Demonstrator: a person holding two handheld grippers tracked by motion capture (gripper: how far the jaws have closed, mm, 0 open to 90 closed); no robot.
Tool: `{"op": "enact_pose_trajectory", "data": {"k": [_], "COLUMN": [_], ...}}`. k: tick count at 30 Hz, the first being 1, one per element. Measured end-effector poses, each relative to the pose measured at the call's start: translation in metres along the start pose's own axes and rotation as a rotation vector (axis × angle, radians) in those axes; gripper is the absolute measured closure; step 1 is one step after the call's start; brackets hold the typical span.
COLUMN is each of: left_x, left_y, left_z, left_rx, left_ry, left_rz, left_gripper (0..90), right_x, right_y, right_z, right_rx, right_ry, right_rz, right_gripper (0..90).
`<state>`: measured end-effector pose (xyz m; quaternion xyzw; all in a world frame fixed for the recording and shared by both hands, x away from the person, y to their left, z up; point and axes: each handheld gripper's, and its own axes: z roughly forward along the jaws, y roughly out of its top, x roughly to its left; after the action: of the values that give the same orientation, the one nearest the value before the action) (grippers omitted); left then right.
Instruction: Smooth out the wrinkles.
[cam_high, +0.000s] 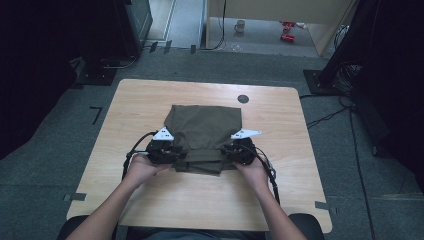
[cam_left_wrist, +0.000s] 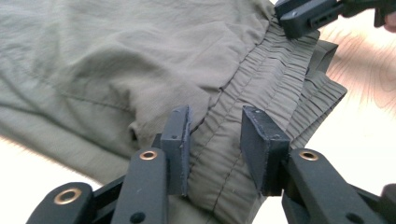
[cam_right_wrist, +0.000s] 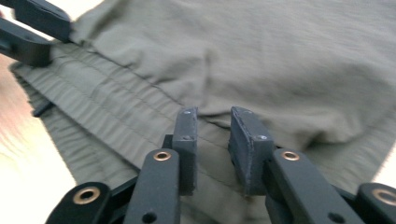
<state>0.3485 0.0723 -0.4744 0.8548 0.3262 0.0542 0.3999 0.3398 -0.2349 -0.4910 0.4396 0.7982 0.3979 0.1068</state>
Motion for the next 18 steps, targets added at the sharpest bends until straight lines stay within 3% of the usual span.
{"op": "enact_pose_trajectory", "data": {"k": [5,10,18], "left_x": [0.009,0.019,0.034], "left_y": [-0.001,-0.003,-0.006], "left_z": [-0.011,-0.019,-0.028], "left_rx": [-0.033,-0.074,-0.073], "left_ry": [-0.003,0.007,0.041], "left_rz": [-0.040,-0.044,-0.061], "left_gripper": [59.3,53.7,48.9], "right_x": [-0.006,-0.017,-0.033], "right_y": [0.001,0.002,0.001], "right_z": [-0.005,-0.014,-0.024], "right_rx": [-0.017,-0.053,-0.049], "right_ry": [-0.020,-0.012,-0.008], "right_rz": [-0.001,0.025,0.043], "right_gripper": [66.9,58.7,50.8]}}
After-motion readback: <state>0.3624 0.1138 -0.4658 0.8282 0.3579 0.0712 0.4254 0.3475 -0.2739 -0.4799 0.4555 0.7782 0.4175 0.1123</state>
